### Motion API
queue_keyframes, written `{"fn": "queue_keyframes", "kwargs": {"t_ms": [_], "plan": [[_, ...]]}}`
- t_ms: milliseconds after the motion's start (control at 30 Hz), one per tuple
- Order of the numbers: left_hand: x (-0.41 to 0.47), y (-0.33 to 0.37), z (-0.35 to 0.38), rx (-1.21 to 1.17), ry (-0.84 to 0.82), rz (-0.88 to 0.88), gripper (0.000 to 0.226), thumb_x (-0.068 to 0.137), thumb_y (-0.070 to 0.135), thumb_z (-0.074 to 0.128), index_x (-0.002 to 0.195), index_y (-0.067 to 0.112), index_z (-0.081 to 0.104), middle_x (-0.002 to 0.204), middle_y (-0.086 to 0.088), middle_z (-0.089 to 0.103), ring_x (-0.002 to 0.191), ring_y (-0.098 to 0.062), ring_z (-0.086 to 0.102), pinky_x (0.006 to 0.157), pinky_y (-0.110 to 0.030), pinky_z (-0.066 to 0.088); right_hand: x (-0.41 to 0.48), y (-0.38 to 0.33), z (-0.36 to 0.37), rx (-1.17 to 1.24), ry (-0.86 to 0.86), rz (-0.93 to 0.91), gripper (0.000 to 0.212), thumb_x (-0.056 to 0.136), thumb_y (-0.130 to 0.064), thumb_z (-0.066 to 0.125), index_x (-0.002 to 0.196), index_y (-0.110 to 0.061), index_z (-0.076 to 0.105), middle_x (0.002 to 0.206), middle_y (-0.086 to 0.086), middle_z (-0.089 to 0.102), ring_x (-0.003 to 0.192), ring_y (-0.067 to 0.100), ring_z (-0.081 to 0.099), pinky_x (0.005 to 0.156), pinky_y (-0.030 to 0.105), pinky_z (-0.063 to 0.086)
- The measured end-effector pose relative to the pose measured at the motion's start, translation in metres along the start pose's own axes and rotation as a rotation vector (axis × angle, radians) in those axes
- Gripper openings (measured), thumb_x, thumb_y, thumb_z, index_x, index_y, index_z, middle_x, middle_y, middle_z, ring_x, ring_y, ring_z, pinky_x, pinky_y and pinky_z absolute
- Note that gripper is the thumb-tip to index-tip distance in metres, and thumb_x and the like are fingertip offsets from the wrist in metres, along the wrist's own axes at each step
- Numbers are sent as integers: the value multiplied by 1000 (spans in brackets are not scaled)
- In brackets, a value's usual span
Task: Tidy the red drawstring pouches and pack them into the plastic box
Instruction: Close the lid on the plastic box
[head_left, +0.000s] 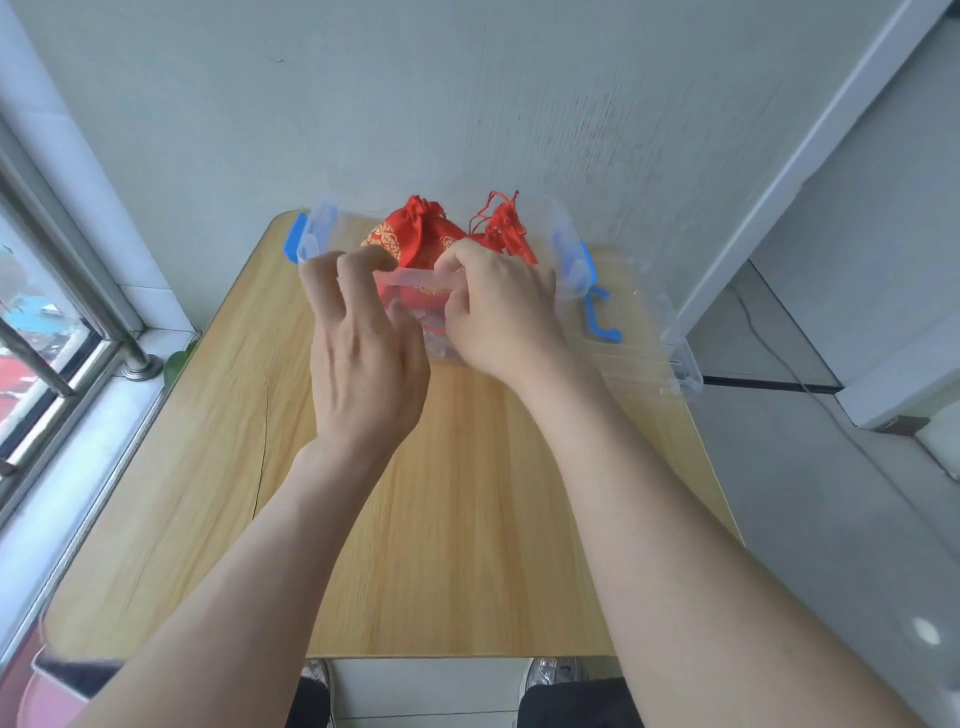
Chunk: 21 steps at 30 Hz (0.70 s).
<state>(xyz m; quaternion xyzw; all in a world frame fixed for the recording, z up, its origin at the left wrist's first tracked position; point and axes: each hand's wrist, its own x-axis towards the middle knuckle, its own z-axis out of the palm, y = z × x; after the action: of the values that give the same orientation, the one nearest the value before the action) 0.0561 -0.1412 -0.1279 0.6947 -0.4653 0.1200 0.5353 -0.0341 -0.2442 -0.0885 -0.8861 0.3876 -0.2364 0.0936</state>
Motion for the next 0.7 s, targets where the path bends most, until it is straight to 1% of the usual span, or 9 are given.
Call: {"fn": "queue_keyframes", "kwargs": {"t_ms": [100,167,200,267,333,400,500,567,700], "plan": [[-4,8,-2,17,11,7,33,104,4,44,135,8,56,133,-16,45,81,-18,48,58,-28,26,-23,-1,-4,144,123,-33,45,82,-11,57,125,-21,65,102,-4,74,106,27,65,97,43,45],[-6,10,-1,58,-16,-7,33,105,10,41,133,14,58,137,-10,46,93,-28,57,60,-30,31,-39,5,-6,201,339,-78,41,74,-4,54,112,-12,66,101,1,68,102,29,61,94,46,48],[-7,10,-1,75,-35,-16,32,105,12,41,132,15,59,138,-8,47,93,-30,59,60,-32,33,-47,9,-5,171,471,-57,37,71,-2,52,105,-10,64,100,4,65,100,32,58,91,46,47],[-11,12,1,80,-74,-10,29,105,15,46,130,17,61,140,-4,50,83,-26,60,59,-37,41,-63,25,-1,112,641,138,31,69,-1,52,98,-12,57,102,9,59,100,36,54,84,45,41],[-14,12,5,58,-111,30,28,105,15,50,130,16,63,139,-1,54,77,-23,61,63,-42,50,-74,44,7,121,562,397,31,75,-1,59,102,-15,54,112,12,57,110,39,53,87,46,39],[-15,12,10,26,-143,70,31,101,11,53,130,15,63,137,-2,56,77,-23,62,70,-46,53,-81,67,19,44,290,557,32,86,-9,66,115,-15,56,126,13,54,124,39,50,97,47,40],[-15,10,16,29,-160,61,40,95,6,55,133,15,62,137,-5,52,72,-25,60,72,-48,53,-83,83,29,-139,21,539,37,98,-33,64,130,-16,57,136,11,53,133,34,45,104,47,38],[-15,11,21,54,-168,42,46,93,7,55,137,18,60,140,-8,48,75,-26,59,75,-49,53,-80,85,33,-223,-6,501,39,101,-42,62,130,-17,59,135,10,56,133,32,46,105,46,38],[-16,13,29,67,-183,41,51,91,8,57,141,18,57,143,-11,41,91,-27,59,81,-52,54,-71,88,29,-293,33,508,35,103,-41,64,125,-13,65,130,10,62,127,32,50,105,45,38]]}}
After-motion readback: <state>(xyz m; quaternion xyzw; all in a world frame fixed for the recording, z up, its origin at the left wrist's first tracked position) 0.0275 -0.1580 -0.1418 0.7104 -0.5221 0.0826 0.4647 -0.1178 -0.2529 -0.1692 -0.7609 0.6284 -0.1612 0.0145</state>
